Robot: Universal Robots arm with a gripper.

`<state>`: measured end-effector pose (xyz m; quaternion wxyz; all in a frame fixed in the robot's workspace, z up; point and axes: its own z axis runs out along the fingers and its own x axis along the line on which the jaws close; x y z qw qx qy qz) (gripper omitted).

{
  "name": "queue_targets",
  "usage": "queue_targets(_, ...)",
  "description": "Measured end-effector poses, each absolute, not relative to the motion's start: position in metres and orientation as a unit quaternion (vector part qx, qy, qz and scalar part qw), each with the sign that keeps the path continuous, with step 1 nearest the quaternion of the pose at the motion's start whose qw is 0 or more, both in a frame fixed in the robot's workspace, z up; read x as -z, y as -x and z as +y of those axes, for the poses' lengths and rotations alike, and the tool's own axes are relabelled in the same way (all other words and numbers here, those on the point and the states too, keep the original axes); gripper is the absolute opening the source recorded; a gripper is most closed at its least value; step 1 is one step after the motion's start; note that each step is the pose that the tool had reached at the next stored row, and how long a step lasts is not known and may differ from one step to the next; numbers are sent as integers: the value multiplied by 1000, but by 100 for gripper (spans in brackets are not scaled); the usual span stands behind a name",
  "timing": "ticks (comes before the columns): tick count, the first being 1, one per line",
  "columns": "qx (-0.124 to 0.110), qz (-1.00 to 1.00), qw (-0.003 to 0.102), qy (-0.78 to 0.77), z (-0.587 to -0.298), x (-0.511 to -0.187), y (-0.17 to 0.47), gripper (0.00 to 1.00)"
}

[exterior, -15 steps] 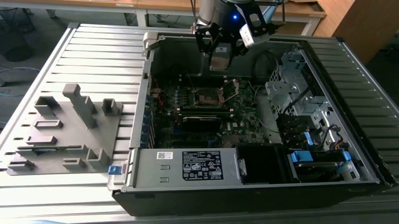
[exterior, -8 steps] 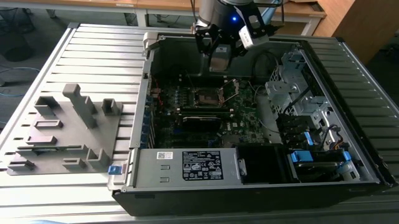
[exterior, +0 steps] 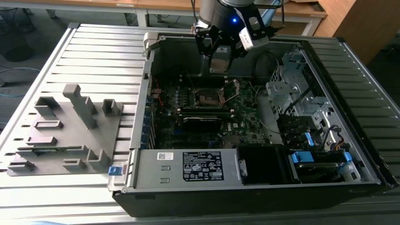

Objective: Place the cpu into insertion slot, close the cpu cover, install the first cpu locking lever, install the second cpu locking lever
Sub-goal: 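Place the cpu into insertion slot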

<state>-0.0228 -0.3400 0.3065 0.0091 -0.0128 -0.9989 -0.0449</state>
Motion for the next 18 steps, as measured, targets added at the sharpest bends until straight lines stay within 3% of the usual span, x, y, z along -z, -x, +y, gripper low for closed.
queue_targets(18,45,-999,9,13,-340,-302,23,54)
